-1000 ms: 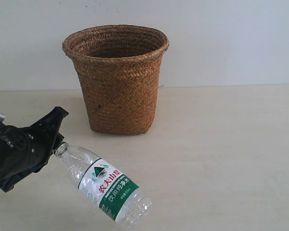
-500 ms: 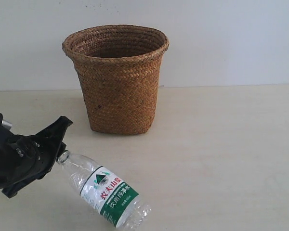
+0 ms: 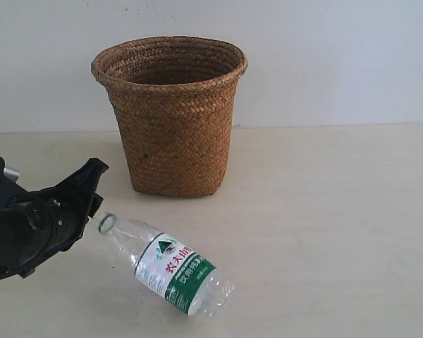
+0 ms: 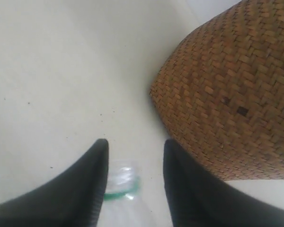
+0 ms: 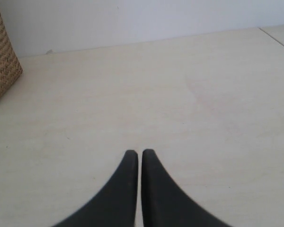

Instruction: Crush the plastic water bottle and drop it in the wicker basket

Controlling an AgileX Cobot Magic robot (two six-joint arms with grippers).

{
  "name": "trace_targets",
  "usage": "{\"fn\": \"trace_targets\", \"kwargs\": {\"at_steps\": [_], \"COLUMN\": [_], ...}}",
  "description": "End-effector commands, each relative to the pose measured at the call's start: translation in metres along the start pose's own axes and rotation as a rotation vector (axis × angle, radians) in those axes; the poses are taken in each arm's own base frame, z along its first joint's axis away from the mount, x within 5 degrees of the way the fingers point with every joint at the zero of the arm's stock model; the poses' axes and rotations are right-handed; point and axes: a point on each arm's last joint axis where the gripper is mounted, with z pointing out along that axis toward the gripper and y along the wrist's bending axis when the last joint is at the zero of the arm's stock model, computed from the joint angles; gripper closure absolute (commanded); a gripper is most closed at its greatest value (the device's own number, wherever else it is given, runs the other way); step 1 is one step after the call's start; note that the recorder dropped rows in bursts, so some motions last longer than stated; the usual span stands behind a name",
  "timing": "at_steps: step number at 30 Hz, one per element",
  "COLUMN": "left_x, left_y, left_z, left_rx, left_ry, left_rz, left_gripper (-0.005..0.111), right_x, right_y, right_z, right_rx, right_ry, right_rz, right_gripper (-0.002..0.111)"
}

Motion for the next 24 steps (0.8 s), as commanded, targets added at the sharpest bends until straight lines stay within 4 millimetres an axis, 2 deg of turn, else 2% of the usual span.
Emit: {"fn": "trace_targets", "kwargs": {"at_steps": [1,5,8,15,20,22,24], "left_x": [0.003,0.003,0.002,0.011,0.026,0.026,0.024], "left_y": [0.001,0.001,-0.001,0.002,0.005,0.005,0.003], "left_z": [-0.001,-0.001,-0.001,-0.002,-0.006,-0.006,-0.006], "left_rx": [-0.002,0.002,0.025,0.054,0.258,0.297,0.295], "left_ry": [0.013,0.011,0.005,0.103,0.235,0.223,0.168], "left_rz": [0.068,0.161,0.418,1.237,2.034,2.241,2.349], "left_gripper": [0.070,0.070,0.070,0.070,0.070,0.070,0.070], "right_x": [0.000,0.000,0.000,0.000,0.000,0.000,0.000], "right_y": [0.000,0.000,0.000,0.000,0.000,0.000,0.000], "right_z": [0.000,0.000,0.000,0.000,0.000,0.000,0.000], "right_rx": [0.006,0.006,0.006,0.006,0.006,0.006,0.006], "right_ry": [-0.007,-0.007,-0.007,-0.007,-0.007,-0.007,-0.007], "right_rz": [-0.005,-0.005,-0.005,-0.005,-0.005,-0.005,-0.005], "right_gripper": [0.108,0.108,0.108,0.108,0.108,0.108,0.108]}}
